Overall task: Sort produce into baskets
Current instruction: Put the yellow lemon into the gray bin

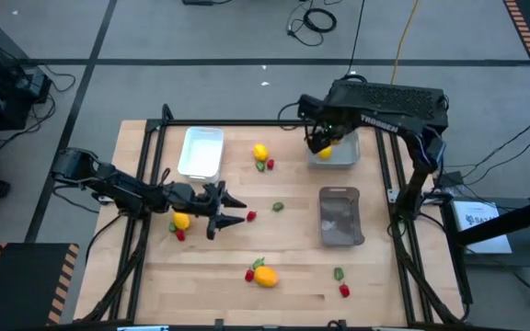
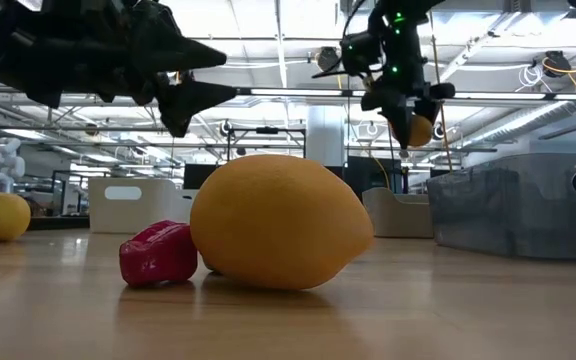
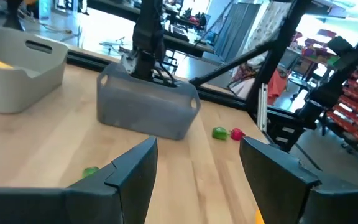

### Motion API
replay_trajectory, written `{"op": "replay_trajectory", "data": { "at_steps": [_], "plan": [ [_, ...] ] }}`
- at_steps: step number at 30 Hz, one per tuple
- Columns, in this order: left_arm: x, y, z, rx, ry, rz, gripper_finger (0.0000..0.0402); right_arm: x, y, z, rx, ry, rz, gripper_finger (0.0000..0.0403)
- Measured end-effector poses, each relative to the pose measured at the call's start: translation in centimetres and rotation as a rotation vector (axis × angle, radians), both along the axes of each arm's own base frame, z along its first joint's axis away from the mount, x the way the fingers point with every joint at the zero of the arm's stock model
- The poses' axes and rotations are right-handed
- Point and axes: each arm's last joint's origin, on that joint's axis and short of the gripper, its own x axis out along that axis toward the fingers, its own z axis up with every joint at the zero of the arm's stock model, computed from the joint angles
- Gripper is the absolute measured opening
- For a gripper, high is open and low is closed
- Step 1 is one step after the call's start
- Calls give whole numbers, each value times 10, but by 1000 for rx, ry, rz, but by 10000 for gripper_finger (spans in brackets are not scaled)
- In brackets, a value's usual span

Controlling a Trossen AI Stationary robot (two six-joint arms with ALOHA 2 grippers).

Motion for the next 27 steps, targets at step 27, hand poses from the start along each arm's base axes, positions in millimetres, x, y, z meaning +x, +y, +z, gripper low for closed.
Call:
{"op": "replay_trajectory", "data": {
  "at_steps": [27],
  "plan": [
    [16, 32, 21, 144, -13, -49, 235, -24, -28, -22, 166, -12, 41, 296]
  ]
}}
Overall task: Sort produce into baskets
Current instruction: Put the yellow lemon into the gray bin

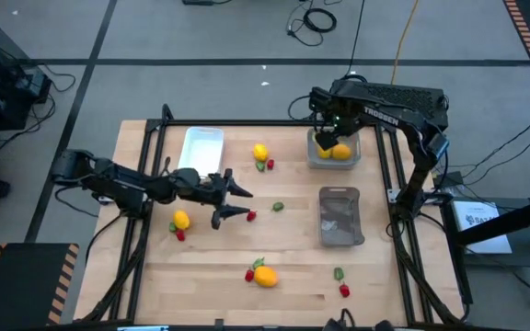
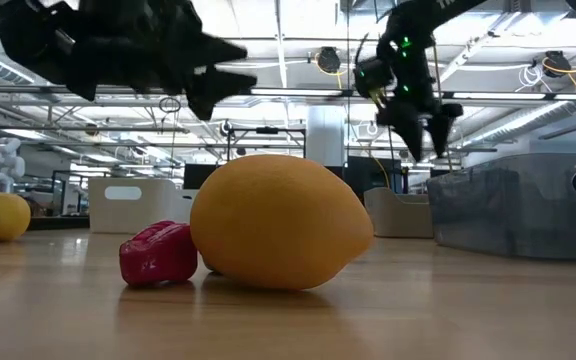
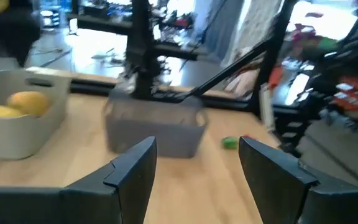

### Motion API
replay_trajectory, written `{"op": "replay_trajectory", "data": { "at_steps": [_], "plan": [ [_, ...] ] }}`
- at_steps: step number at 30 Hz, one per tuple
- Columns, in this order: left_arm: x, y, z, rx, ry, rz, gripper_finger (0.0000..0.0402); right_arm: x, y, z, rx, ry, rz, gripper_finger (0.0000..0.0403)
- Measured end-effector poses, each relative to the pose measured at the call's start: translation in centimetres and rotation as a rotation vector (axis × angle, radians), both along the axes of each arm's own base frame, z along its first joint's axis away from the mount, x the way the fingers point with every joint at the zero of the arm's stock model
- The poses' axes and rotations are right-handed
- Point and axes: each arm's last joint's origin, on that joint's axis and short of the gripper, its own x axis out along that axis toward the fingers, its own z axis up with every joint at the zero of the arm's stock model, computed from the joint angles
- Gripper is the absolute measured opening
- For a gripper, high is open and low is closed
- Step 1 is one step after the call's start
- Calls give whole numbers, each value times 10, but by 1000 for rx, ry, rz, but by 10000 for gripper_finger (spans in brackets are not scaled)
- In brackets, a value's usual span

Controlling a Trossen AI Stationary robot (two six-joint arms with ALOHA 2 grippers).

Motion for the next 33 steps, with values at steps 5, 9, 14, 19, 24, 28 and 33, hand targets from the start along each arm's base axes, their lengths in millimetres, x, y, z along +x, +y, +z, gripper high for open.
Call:
{"op": "replay_trajectory", "data": {
  "at_steps": [5, 9, 14, 19, 24, 28, 33],
  "plan": [
    [-5, 15, -6, 25, 107, 70, 235, 33, 20, 22, -17, -206, 119, 287],
    [-12, 28, -13, 26, 225, 181, 235, 70, 39, 31, -168, -397, 211, 285],
    [-21, 40, -16, 42, 317, 283, 235, 117, 57, 30, -310, -642, 160, 285],
    [-27, 43, -15, 44, 350, 307, 235, 154, 56, -1, -335, -721, 160, 285],
    [-28, 43, -15, 43, 356, 306, 235, 171, 42, -47, -444, -612, 89, 285],
    [-28, 43, -15, 43, 356, 307, 235, 183, 38, -78, -468, -572, 85, 285],
    [-28, 43, -15, 49, 356, 305, 235, 194, 38, -99, -448, -595, 88, 285]
  ]
}}
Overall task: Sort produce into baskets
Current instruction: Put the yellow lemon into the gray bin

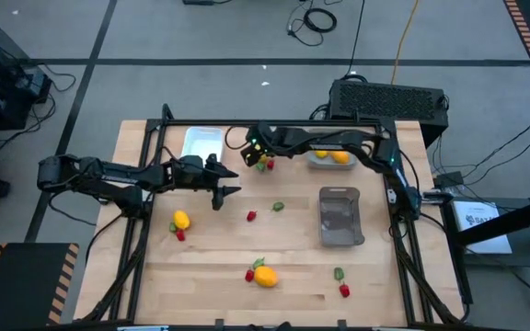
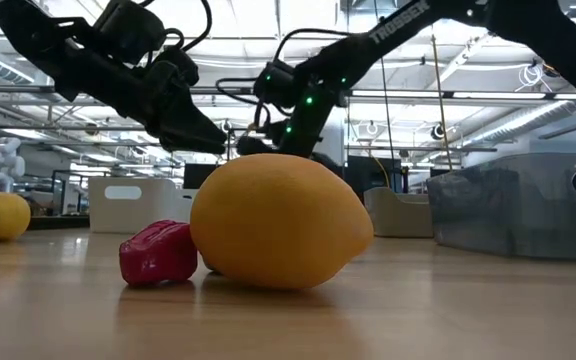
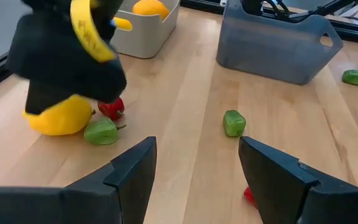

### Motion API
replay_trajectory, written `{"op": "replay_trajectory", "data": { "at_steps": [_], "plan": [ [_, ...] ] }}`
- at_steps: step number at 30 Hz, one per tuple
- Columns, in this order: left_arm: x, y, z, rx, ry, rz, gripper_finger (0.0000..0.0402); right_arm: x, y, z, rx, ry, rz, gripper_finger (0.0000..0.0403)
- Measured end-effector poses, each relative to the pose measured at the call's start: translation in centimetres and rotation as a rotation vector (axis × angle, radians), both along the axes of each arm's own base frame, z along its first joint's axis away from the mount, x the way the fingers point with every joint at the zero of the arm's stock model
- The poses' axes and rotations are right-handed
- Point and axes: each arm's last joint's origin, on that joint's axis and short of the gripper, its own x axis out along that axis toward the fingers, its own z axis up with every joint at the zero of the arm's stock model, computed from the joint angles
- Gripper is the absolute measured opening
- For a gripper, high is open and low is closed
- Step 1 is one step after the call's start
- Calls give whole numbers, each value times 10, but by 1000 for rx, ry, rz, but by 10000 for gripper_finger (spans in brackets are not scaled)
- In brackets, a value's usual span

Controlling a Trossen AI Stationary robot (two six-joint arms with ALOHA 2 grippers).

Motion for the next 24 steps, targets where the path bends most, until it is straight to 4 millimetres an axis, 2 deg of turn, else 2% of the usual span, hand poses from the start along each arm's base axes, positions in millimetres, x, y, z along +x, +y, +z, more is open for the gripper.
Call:
{"op": "replay_trajectory", "data": {
  "at_steps": [7, 13, 16, 24],
  "plan": [
    [0, 0, 0, 2, 1, 3, 235, 8, 5, -25, -1, 18, -26, 285],
    [0, 0, 0, 6, 0, 11, 235, 13, 17, -30, -71, 43, -60, 275],
    [0, 0, 0, 6, 0, 15, 235, 12, 20, -36, -60, 80, -57, 262],
    [0, 0, 0, 2, 0, 19, 235, 9, 21, -37, -27, 94, -73, 214]
  ]
}}
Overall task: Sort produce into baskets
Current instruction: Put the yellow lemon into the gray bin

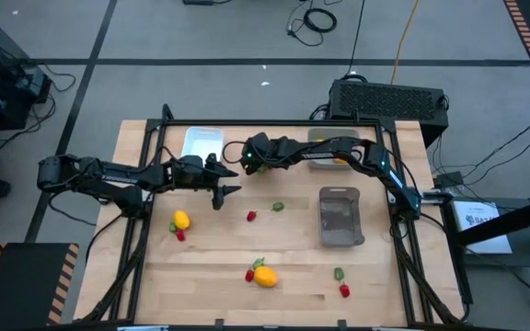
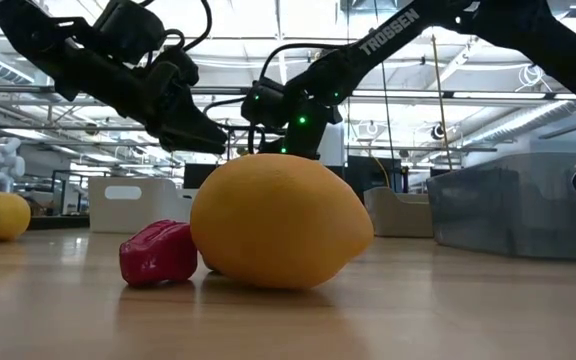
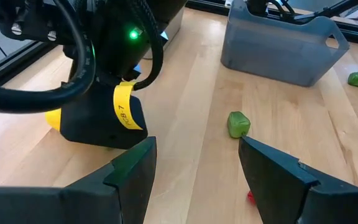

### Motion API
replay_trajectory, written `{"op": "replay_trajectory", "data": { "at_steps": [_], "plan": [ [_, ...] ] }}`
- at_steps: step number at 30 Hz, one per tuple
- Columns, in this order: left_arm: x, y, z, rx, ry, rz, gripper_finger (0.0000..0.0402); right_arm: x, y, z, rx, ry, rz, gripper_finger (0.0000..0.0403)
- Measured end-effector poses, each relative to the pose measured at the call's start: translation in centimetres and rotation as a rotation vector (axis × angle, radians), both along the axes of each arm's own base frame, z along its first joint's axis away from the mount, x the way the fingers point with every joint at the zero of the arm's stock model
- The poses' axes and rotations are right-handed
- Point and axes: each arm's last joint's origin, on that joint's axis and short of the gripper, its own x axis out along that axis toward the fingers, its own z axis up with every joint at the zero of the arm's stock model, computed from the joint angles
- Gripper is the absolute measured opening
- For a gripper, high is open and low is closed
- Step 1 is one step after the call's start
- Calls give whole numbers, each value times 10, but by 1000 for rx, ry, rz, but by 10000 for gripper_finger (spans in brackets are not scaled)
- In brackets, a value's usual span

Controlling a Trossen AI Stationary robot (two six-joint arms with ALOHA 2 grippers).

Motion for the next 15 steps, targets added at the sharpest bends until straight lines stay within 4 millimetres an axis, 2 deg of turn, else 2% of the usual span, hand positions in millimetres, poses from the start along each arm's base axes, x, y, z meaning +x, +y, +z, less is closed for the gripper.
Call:
{"op": "replay_trajectory", "data": {
  "at_steps": [9, 15],
  "plan": [
    [0, 0, 0, 0, 0, 0, 235, 1, 1, 4, 24, -24, 28, 205],
    [0, 0, 0, 0, 2, 0, 235, -3, -2, 34, 20, -83, 78, 204]
  ]
}}
